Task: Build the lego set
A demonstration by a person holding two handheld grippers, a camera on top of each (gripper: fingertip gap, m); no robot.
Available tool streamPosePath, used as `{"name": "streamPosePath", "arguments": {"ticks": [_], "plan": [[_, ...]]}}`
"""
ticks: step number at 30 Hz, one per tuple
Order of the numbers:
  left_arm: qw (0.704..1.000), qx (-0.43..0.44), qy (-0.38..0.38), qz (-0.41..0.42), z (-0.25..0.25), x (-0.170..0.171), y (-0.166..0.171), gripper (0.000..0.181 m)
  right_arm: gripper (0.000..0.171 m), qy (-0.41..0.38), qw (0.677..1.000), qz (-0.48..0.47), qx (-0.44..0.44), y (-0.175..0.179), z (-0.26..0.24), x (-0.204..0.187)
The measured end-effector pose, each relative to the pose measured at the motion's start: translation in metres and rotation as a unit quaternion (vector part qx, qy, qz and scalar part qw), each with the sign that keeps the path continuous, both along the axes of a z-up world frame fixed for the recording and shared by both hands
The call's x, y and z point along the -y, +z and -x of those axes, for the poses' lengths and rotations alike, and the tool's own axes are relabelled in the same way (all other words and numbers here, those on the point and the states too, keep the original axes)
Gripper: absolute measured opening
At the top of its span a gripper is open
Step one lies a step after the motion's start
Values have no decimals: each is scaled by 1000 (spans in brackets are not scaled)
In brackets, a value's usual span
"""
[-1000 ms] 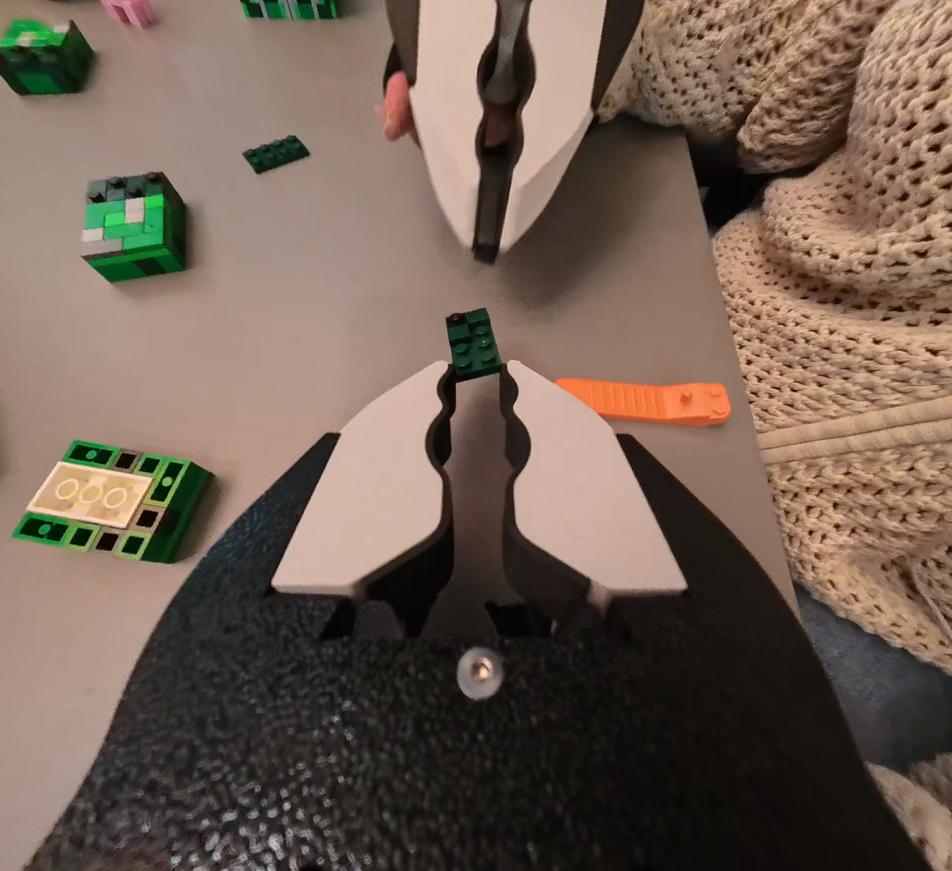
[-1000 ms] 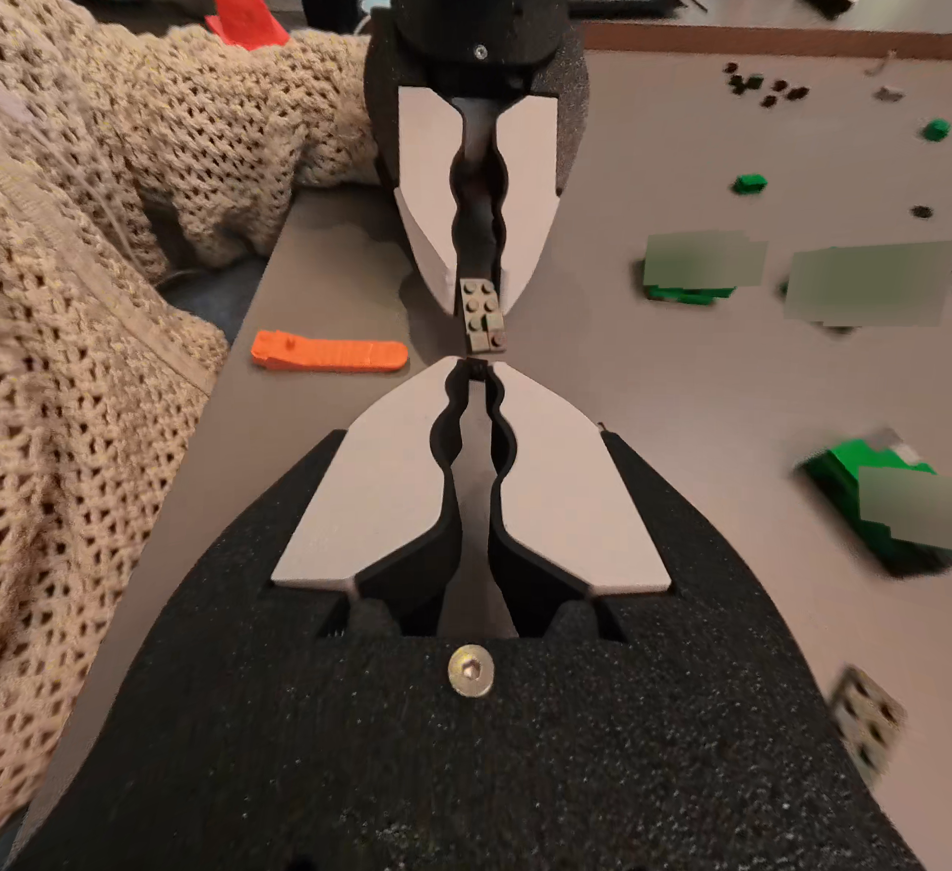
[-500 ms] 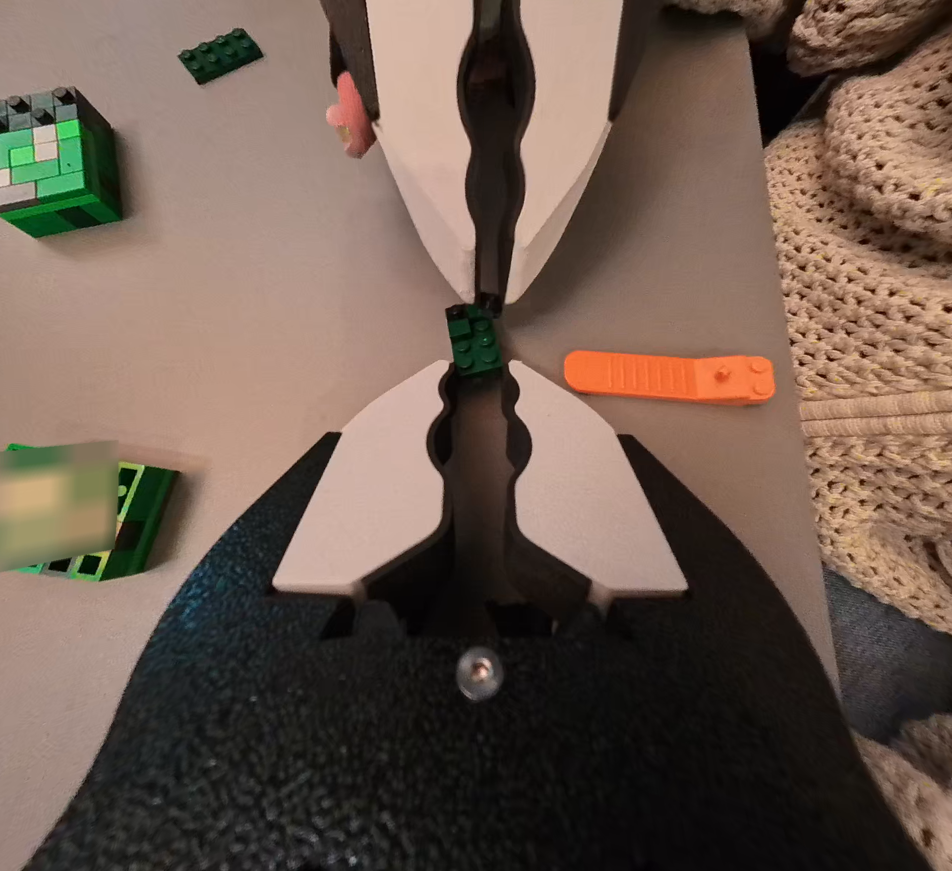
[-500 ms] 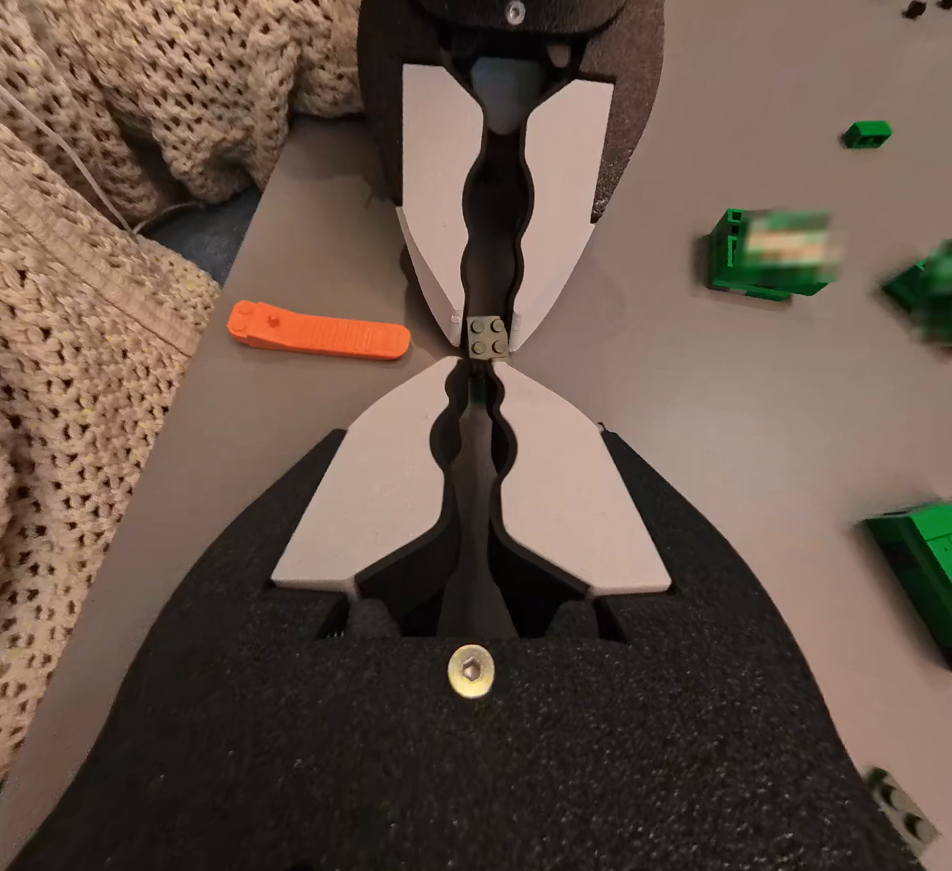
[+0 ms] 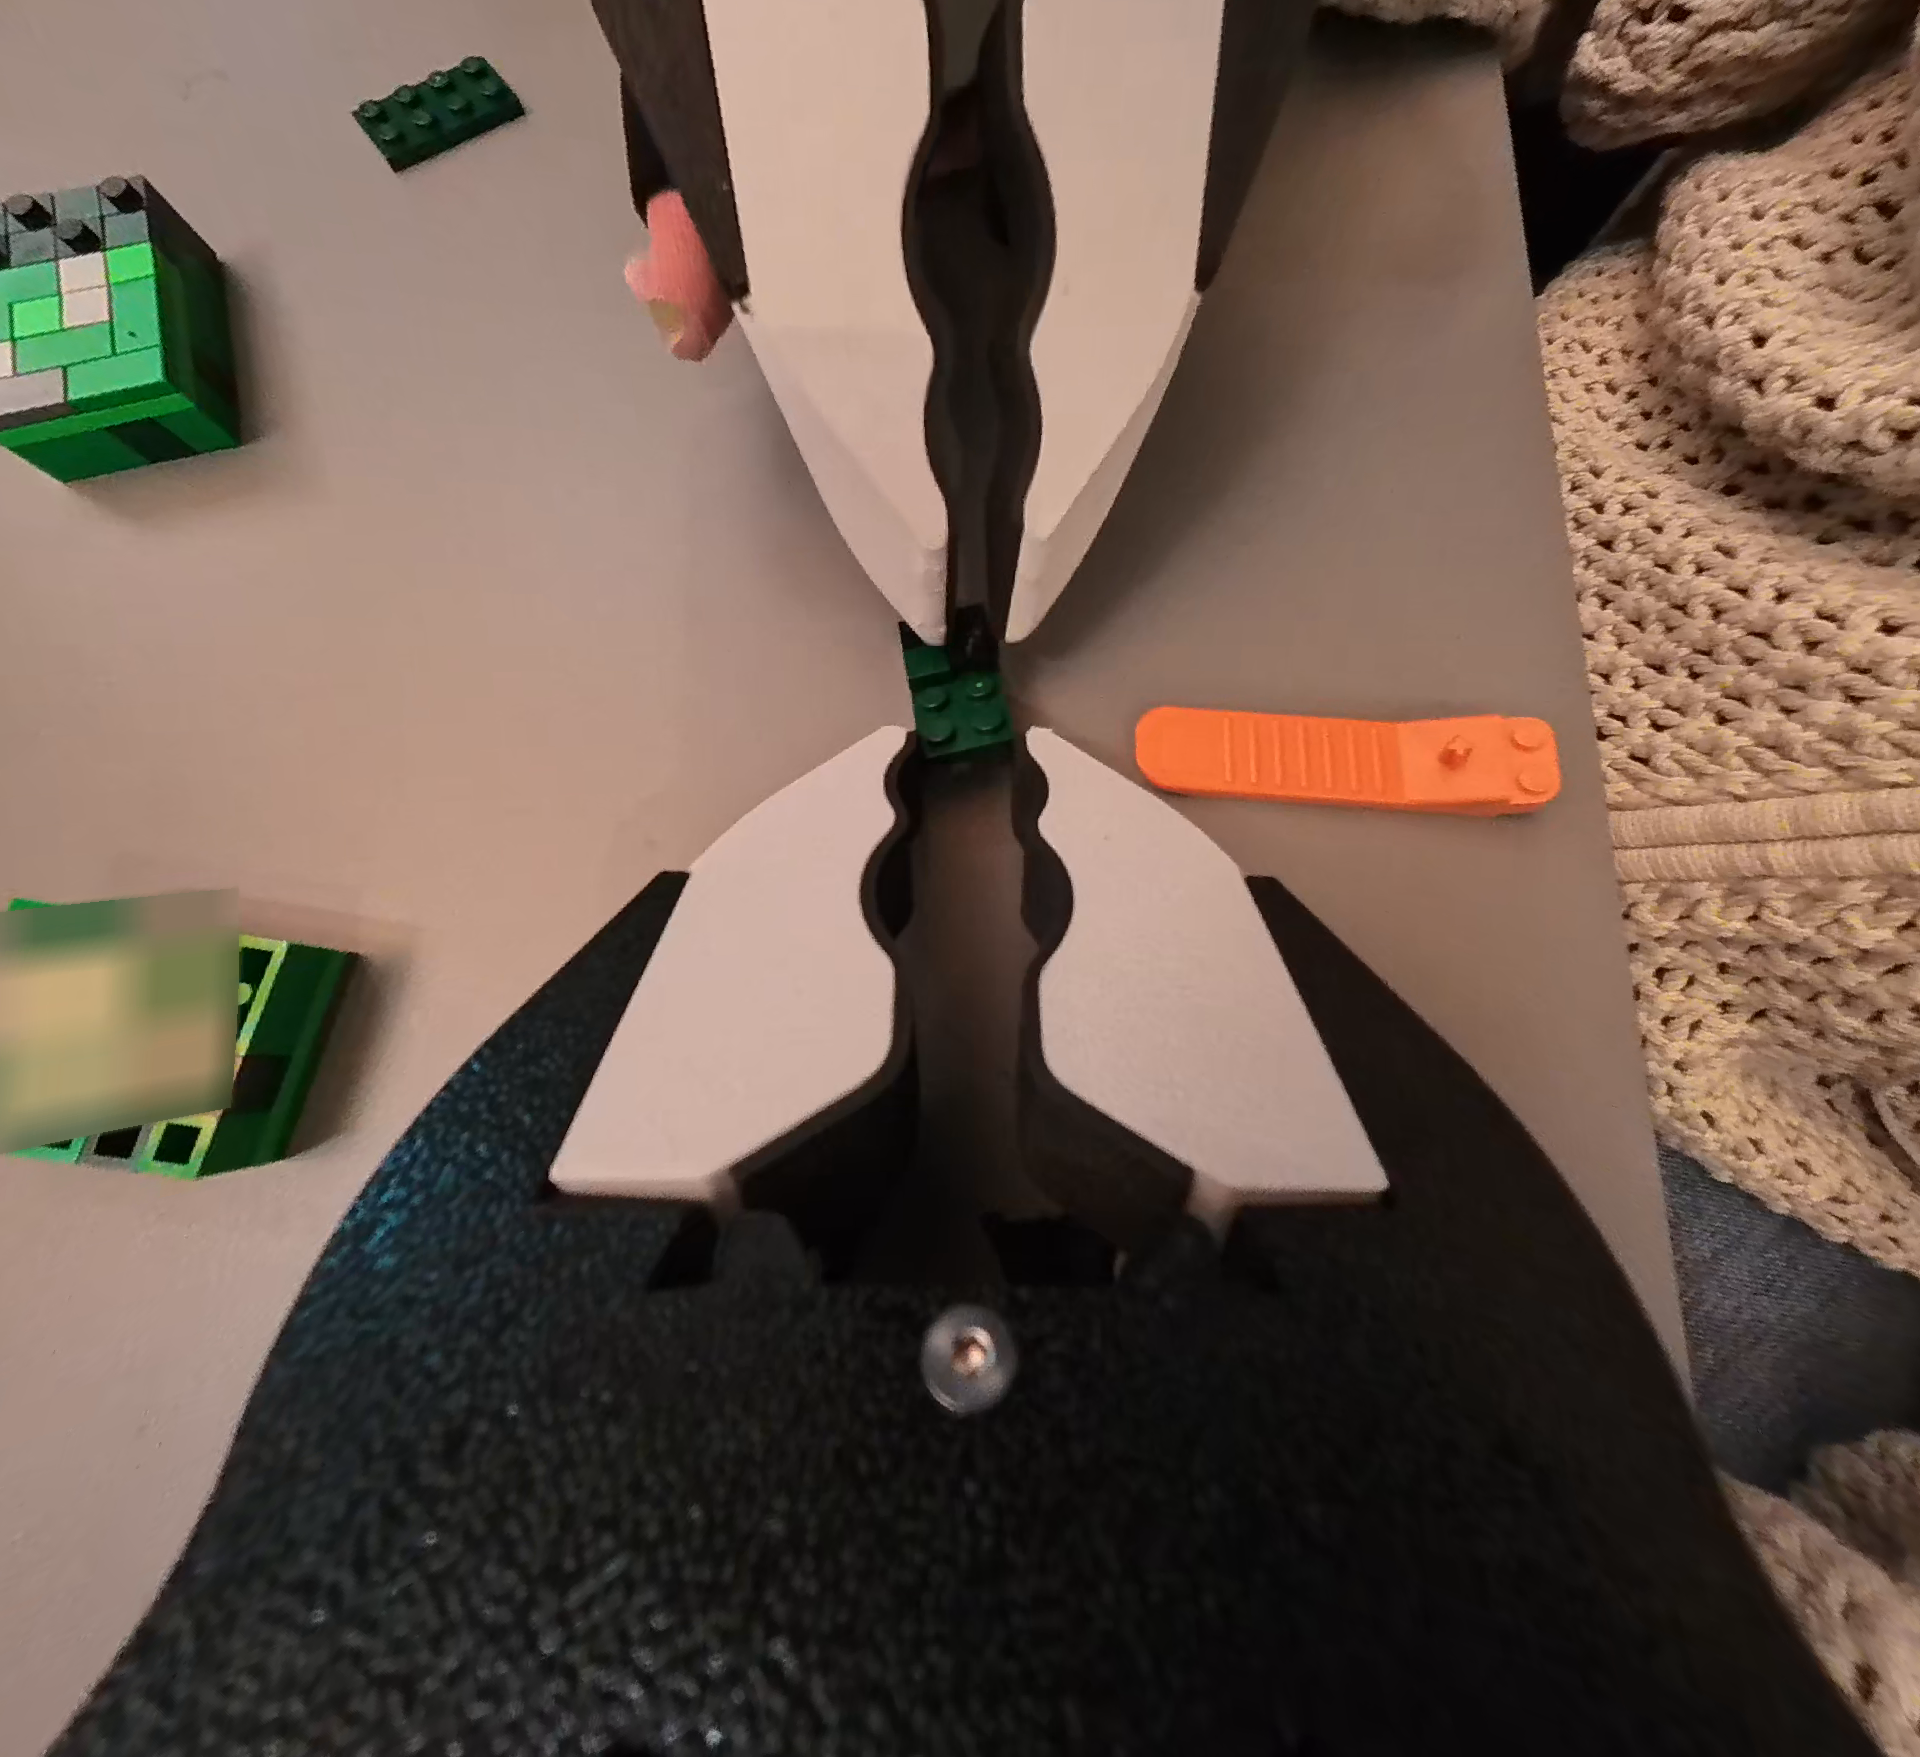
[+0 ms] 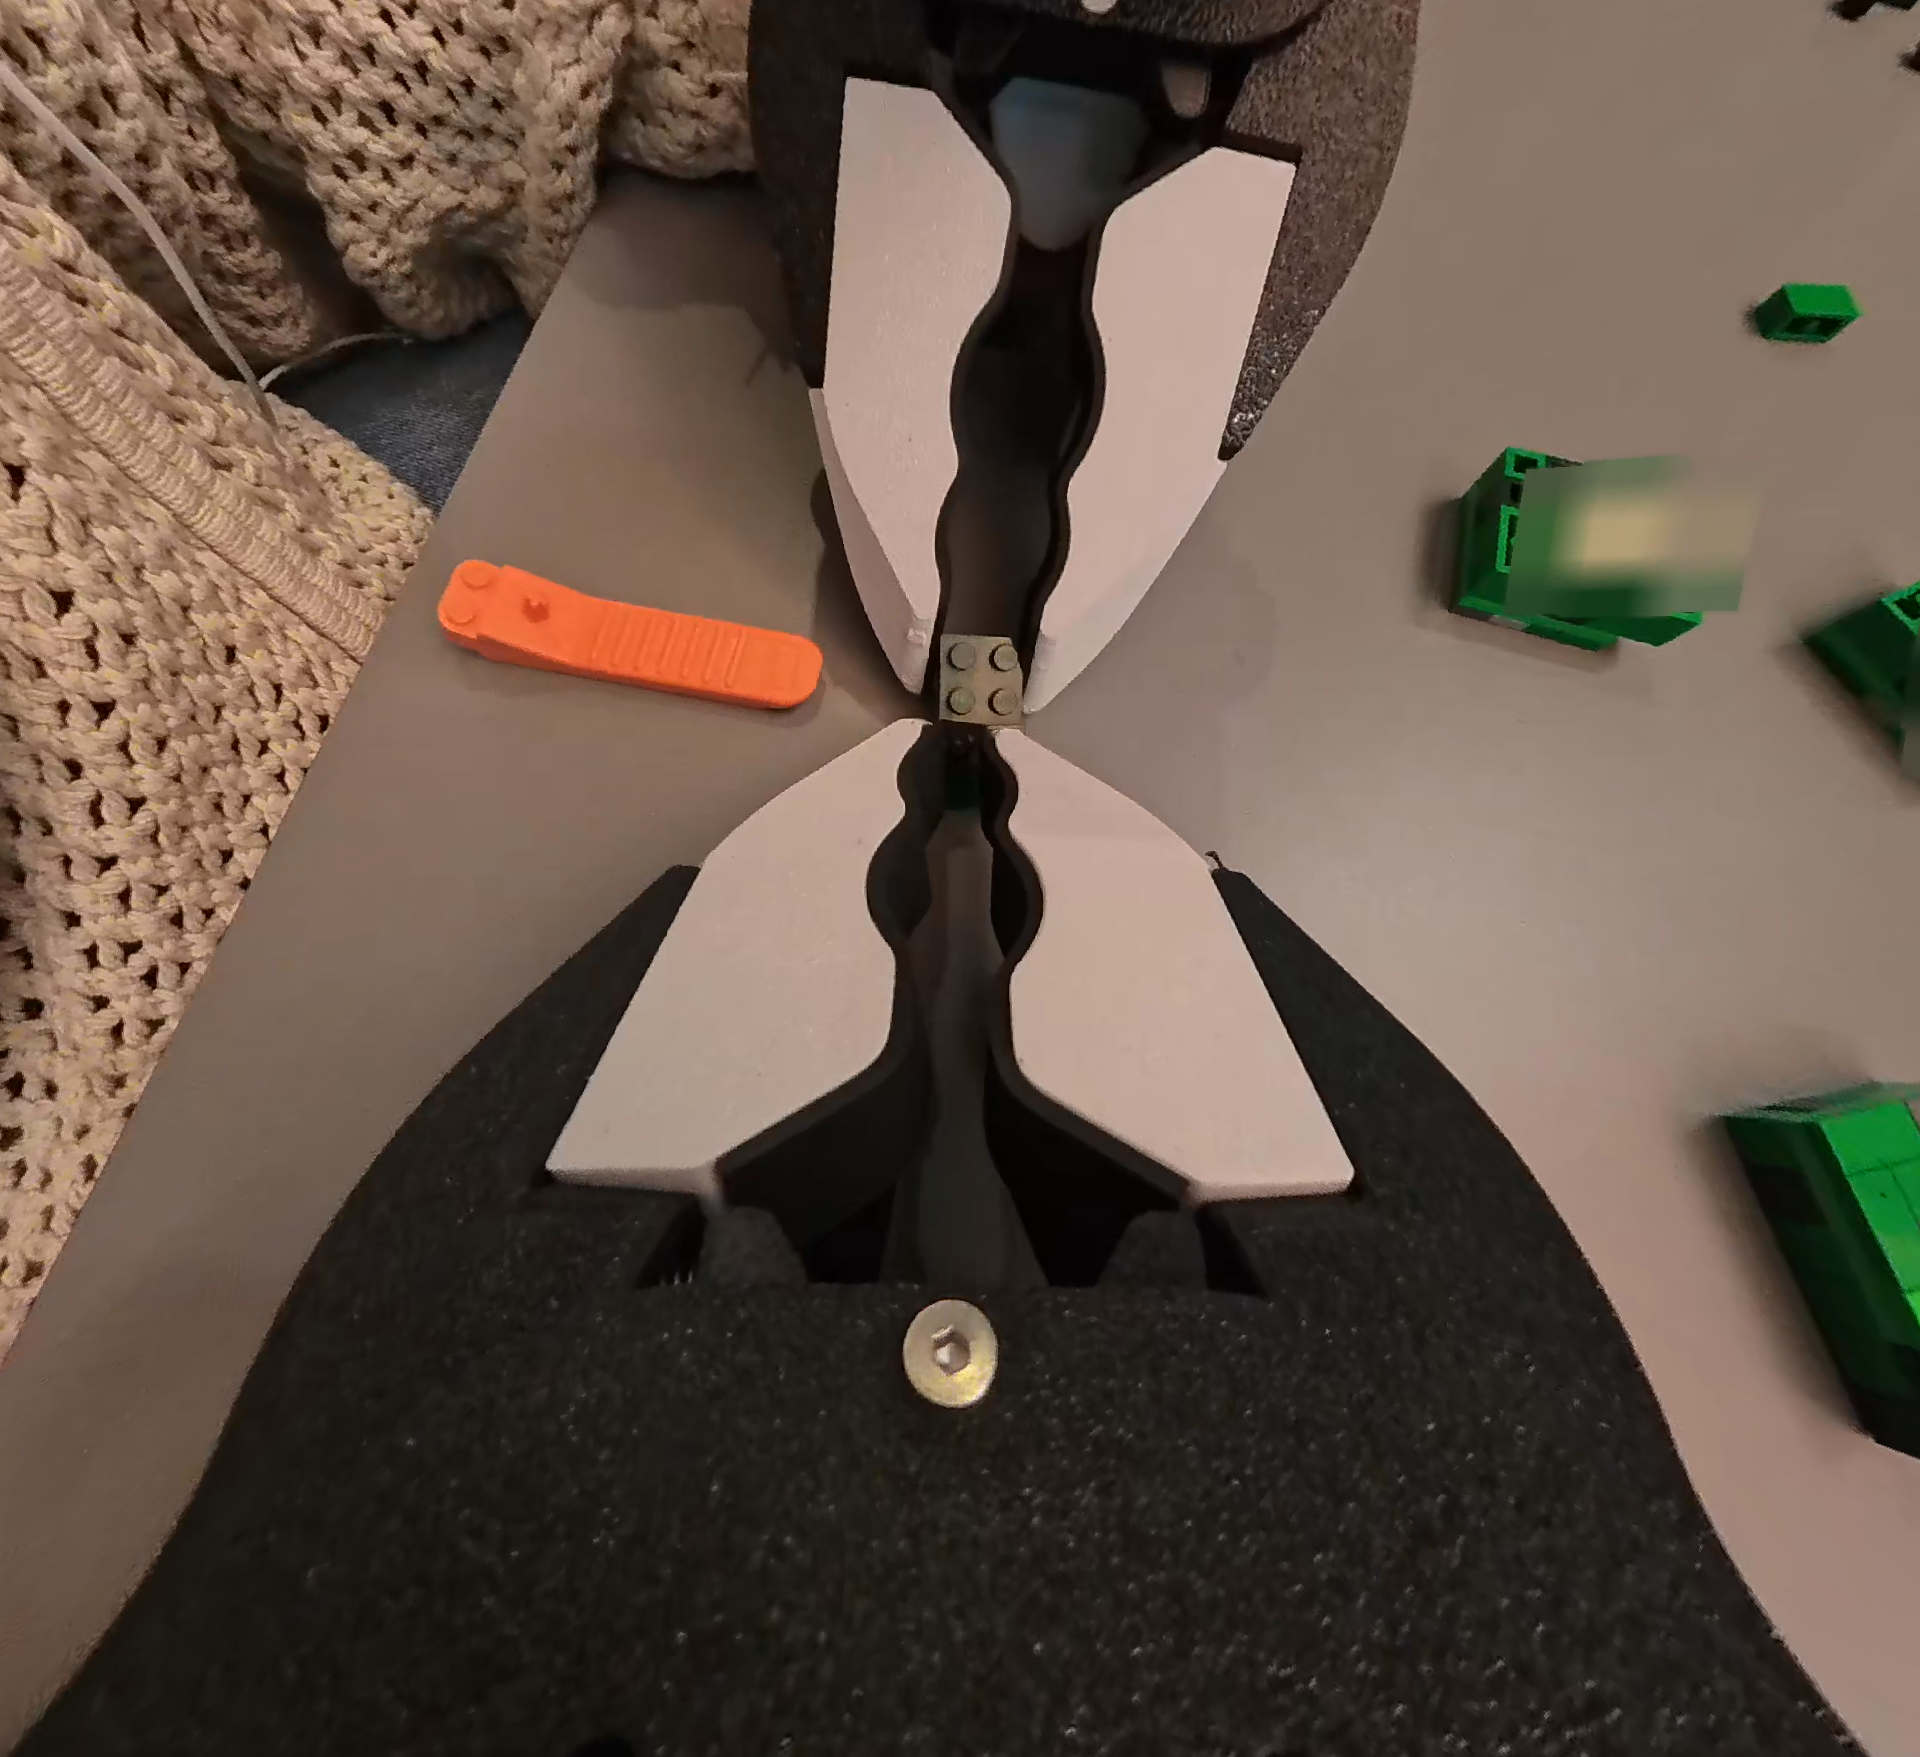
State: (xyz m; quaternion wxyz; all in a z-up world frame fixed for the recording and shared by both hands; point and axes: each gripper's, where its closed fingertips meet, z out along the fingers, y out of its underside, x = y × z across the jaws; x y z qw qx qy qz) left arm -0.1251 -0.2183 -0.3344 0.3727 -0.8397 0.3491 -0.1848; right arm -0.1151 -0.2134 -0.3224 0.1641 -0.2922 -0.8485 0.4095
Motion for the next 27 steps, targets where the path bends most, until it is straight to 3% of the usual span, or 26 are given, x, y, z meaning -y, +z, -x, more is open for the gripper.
{"name": "streamPosePath", "arguments": {"ticks": [19,23,27], "plan": [[1000,8,2,7,0,0,0,16,13,-30,999,-9,-29,0,1,-8],[1000,14,8,12,0,-1,0,16,19,-65,993,-32,-97,8,0,-11],[999,22,44,15,8,-8,2,16,34,-110,965,-115,-207,16,3,-11]]}}
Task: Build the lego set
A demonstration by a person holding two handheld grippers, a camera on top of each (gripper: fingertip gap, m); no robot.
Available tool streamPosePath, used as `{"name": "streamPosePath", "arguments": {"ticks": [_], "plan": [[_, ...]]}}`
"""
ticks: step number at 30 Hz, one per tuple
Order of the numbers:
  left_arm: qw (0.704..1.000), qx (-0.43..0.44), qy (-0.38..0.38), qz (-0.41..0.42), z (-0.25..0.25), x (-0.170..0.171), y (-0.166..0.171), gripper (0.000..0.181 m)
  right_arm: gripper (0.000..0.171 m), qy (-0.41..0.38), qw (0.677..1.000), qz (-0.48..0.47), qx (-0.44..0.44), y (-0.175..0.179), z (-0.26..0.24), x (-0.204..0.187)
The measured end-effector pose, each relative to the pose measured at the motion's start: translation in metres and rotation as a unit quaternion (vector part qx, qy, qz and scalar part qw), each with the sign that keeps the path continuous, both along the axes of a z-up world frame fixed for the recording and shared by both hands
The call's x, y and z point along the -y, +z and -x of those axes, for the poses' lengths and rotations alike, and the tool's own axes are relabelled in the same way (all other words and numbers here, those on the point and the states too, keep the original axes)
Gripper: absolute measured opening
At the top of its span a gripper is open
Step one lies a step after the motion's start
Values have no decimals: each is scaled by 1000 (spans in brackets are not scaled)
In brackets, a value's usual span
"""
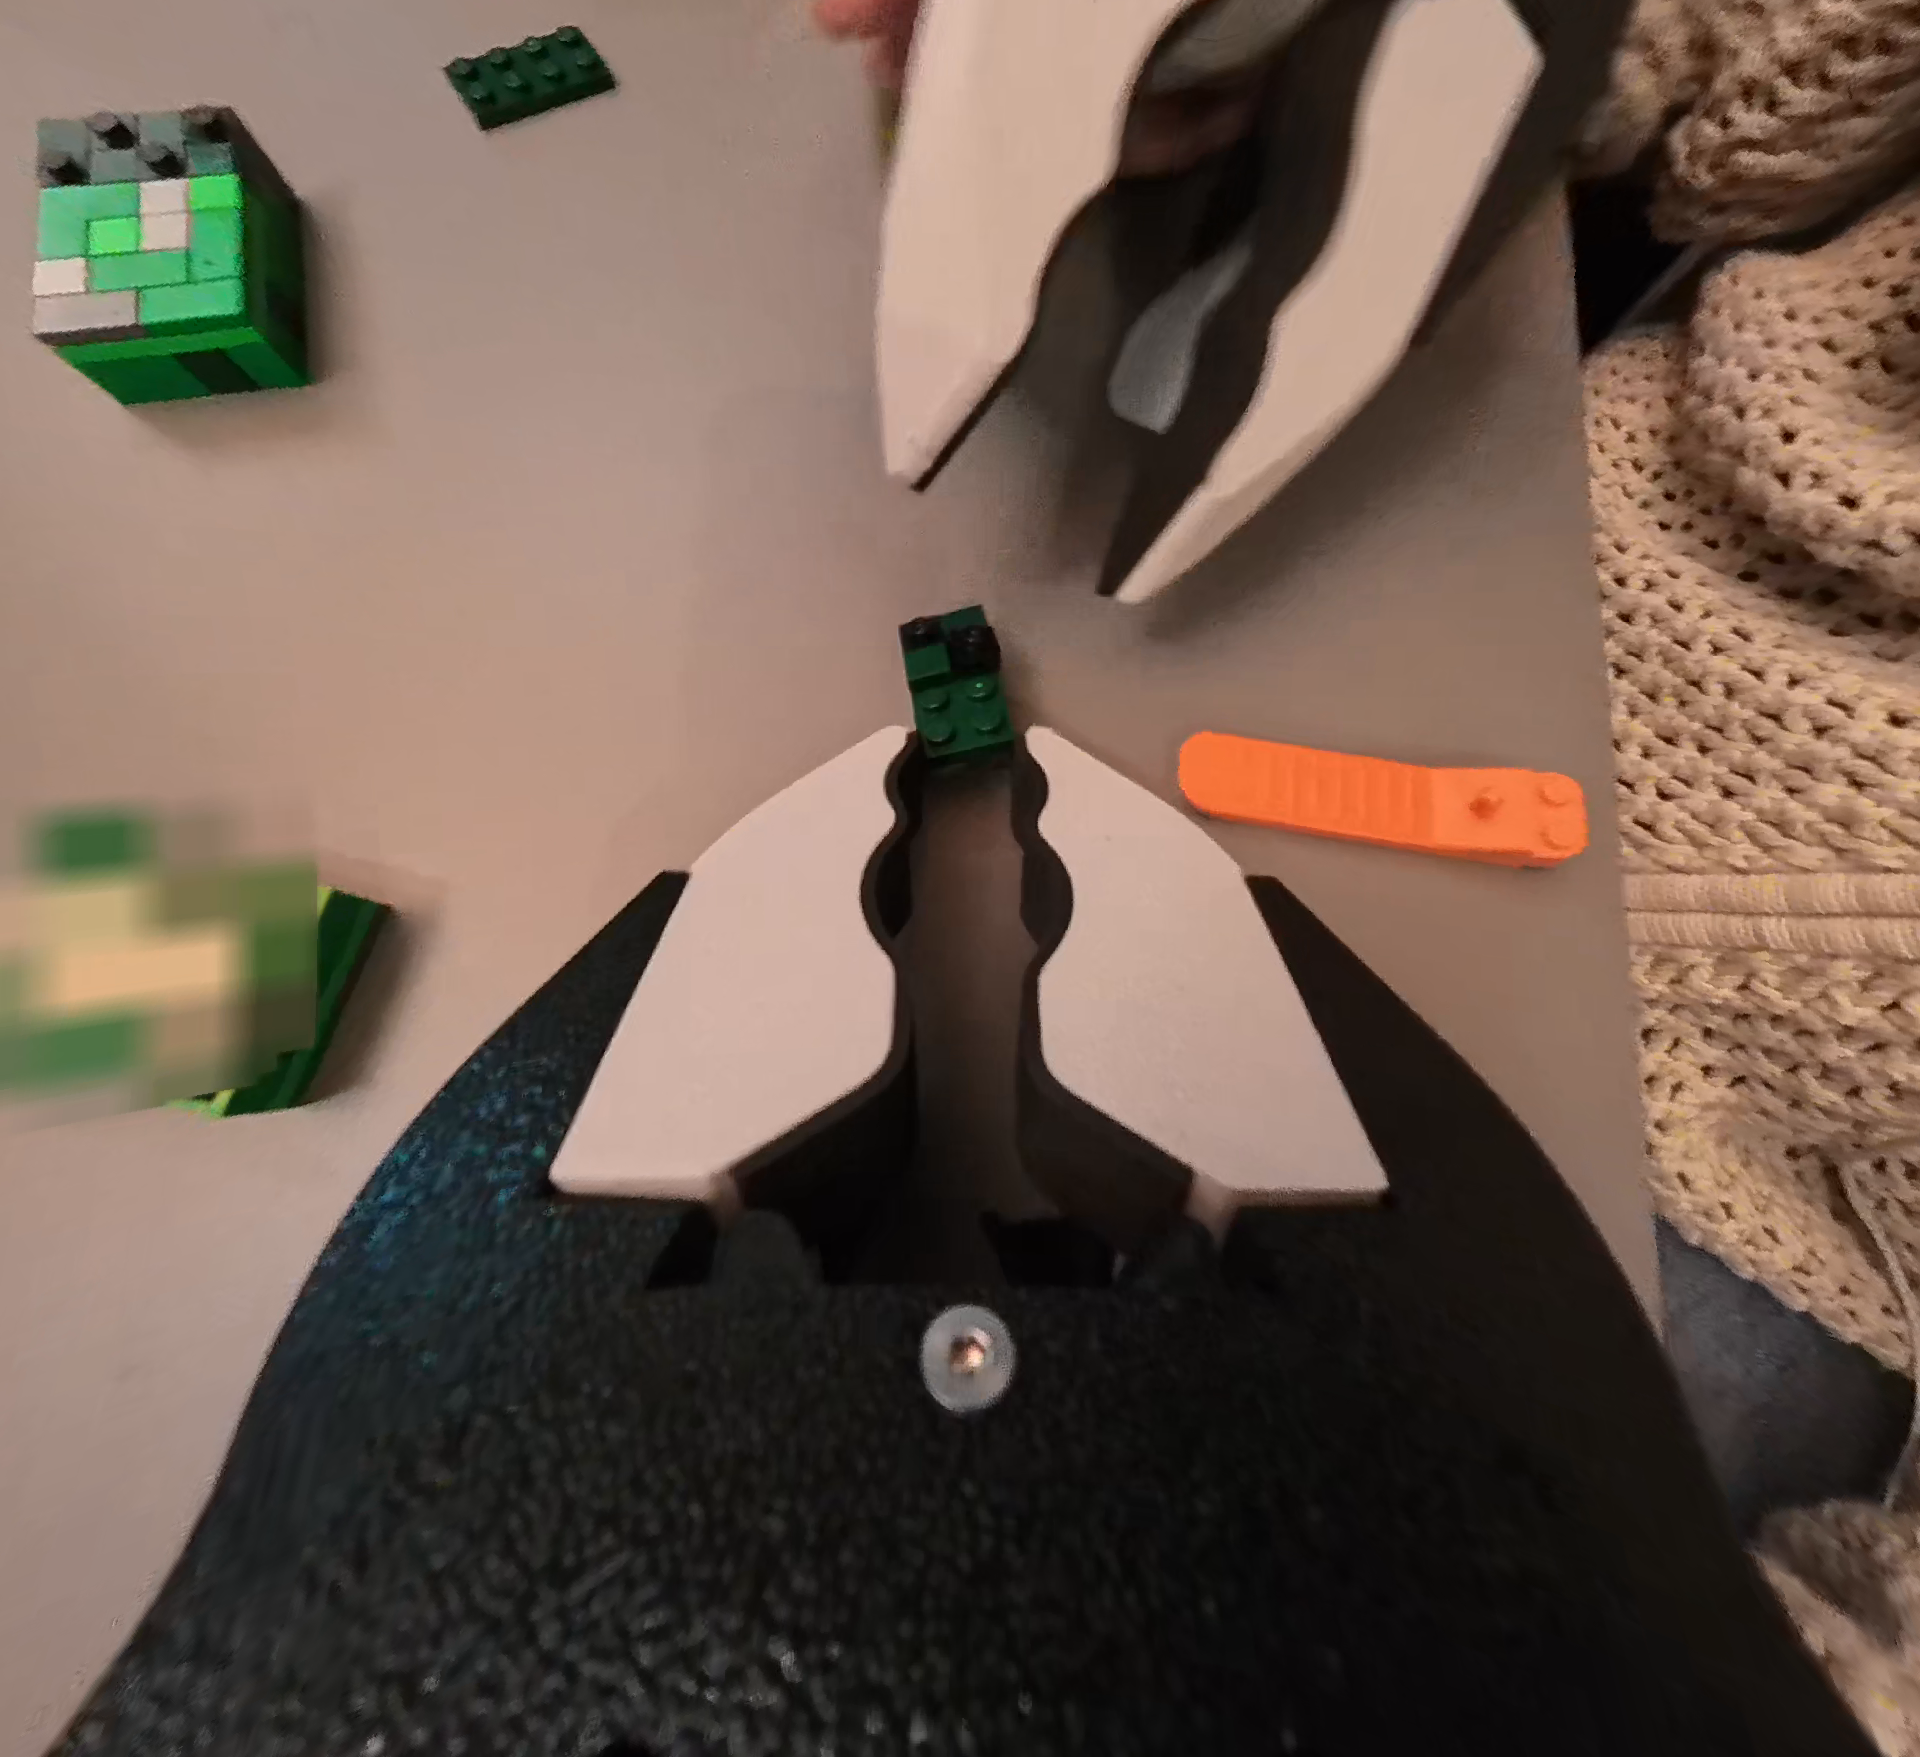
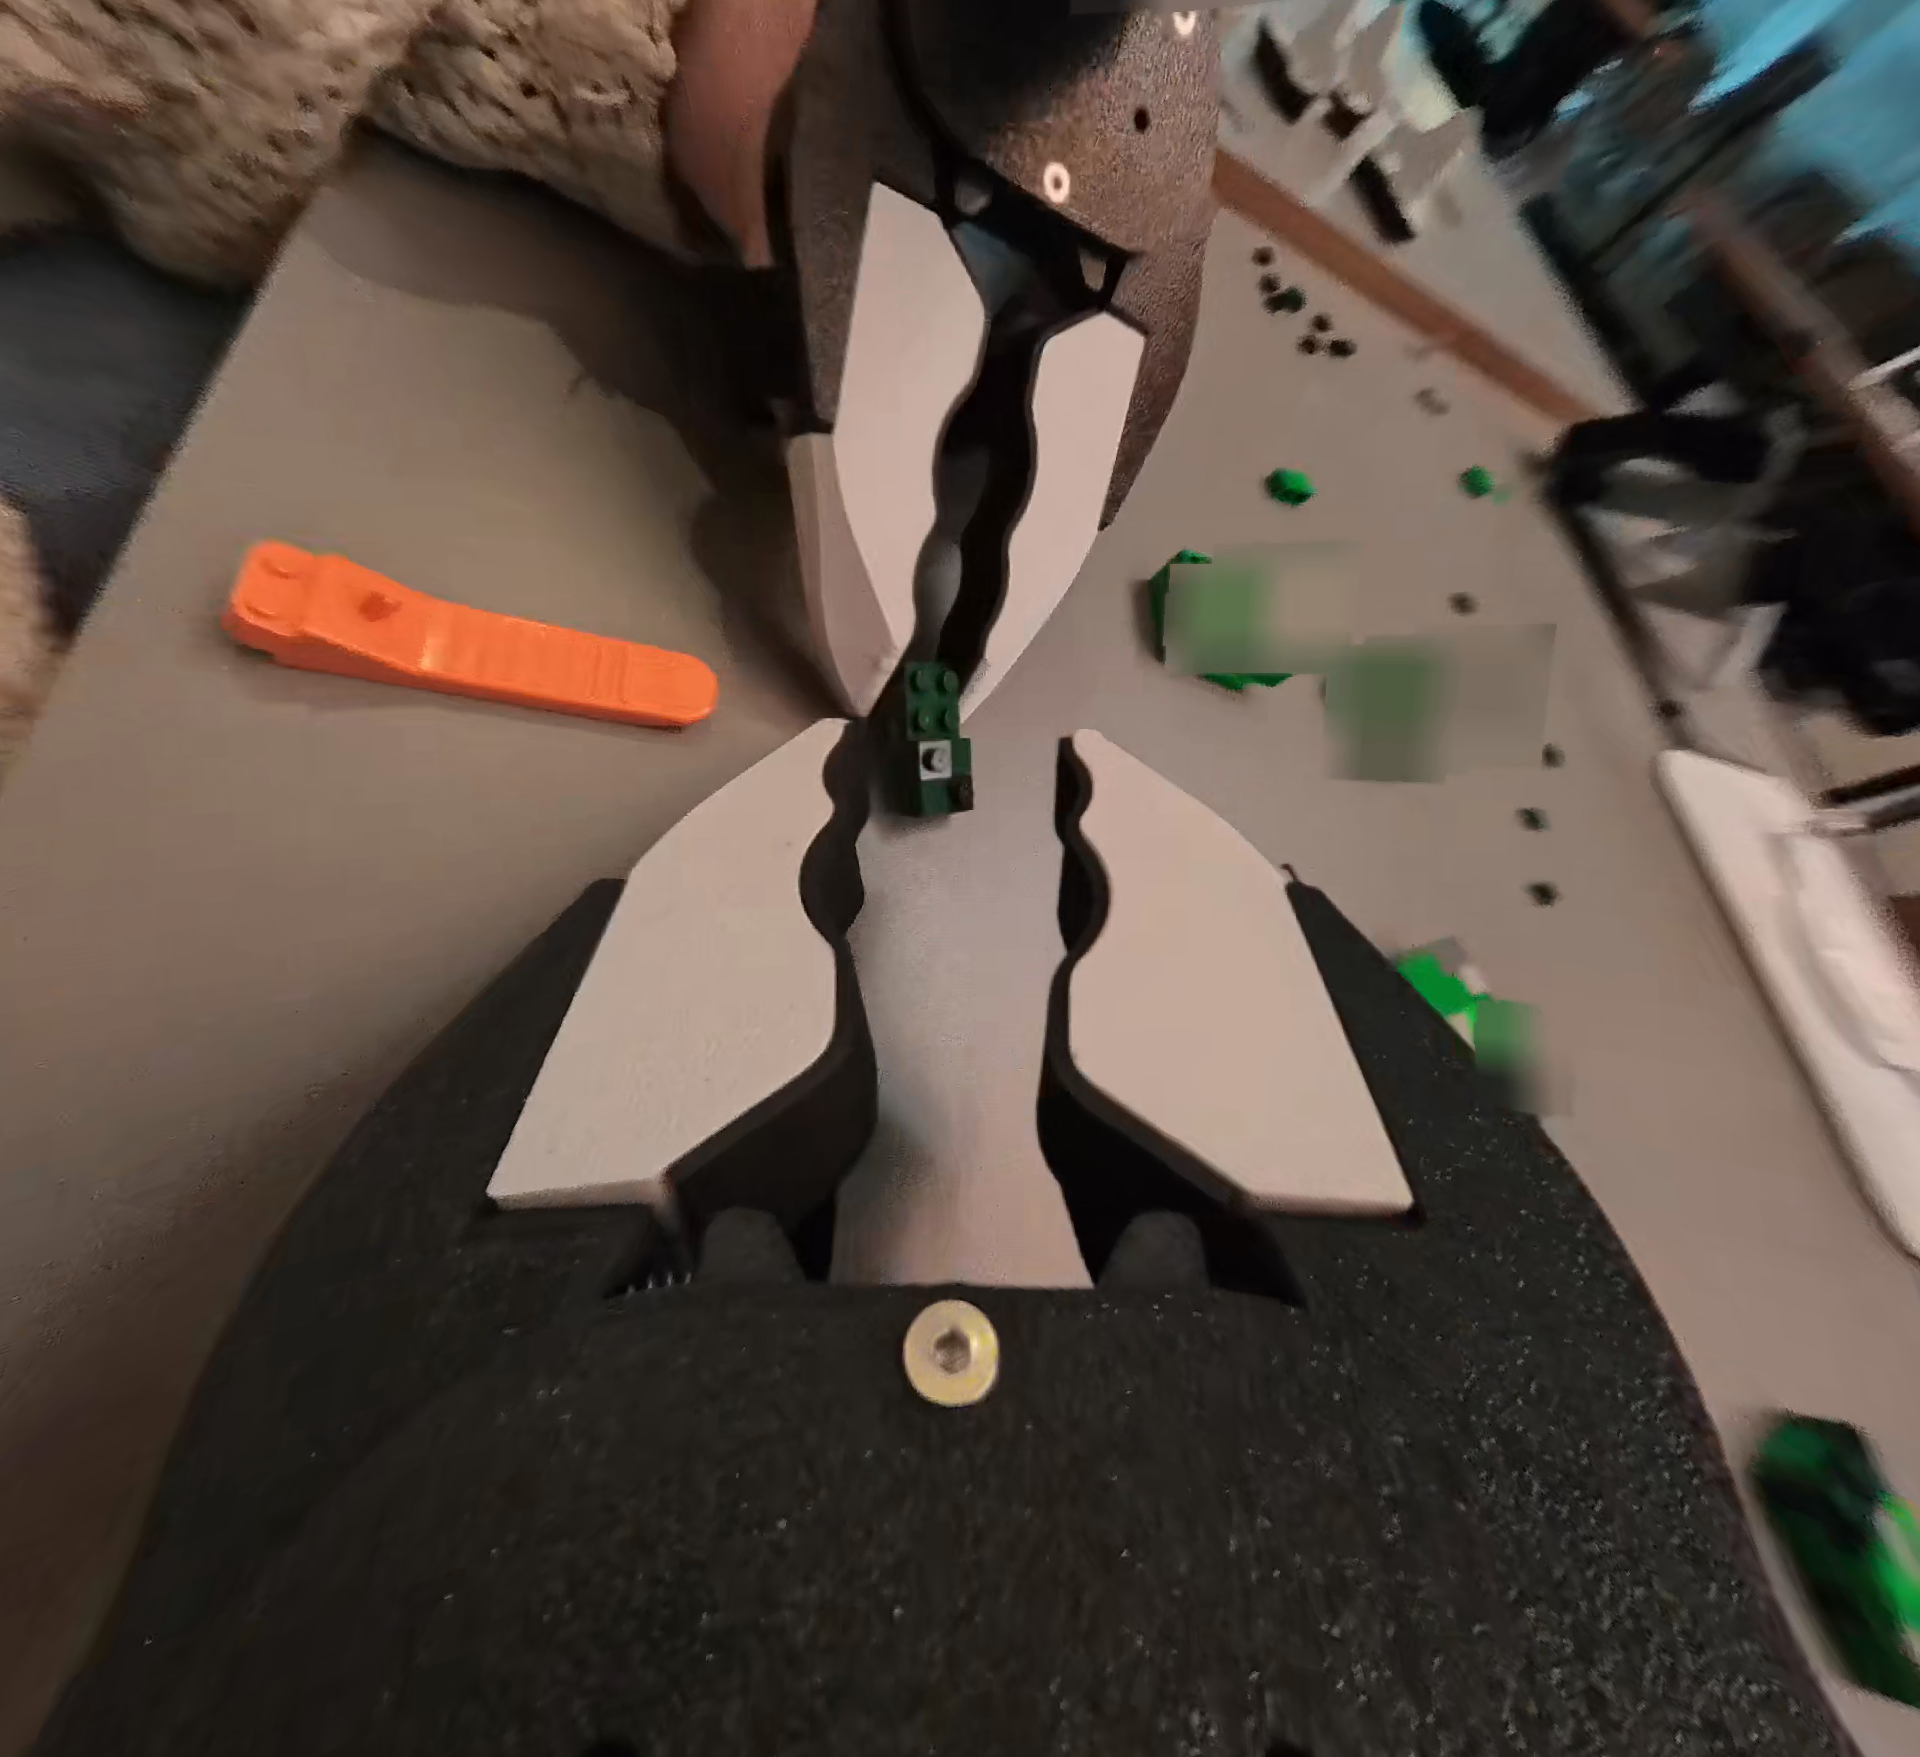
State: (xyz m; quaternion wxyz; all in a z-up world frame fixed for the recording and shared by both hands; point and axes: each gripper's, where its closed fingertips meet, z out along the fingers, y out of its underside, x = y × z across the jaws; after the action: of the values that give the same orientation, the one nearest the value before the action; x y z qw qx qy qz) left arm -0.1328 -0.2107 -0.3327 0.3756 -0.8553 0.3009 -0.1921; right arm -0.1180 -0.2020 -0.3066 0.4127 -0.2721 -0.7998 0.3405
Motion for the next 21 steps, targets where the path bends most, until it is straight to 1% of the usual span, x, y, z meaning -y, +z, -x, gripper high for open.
{"name": "streamPosePath", "arguments": {"ticks": [4,7,15,20,21], "plan": [[999,39,34,-13,7,-6,10,16,37,-47,988,-136,-58,-1,10,-8],[994,85,55,-27,10,-8,22,16,33,-74,973,-199,-94,2,21,-15],[985,149,72,-41,16,-9,36,15,25,-64,953,-264,-137,3,37,-11],[985,156,69,-36,15,-8,37,15,17,-69,938,-296,-165,8,39,-10],[985,155,68,-35,15,-8,37,15,13,-71,936,-300,-169,10,39,-10]]}}
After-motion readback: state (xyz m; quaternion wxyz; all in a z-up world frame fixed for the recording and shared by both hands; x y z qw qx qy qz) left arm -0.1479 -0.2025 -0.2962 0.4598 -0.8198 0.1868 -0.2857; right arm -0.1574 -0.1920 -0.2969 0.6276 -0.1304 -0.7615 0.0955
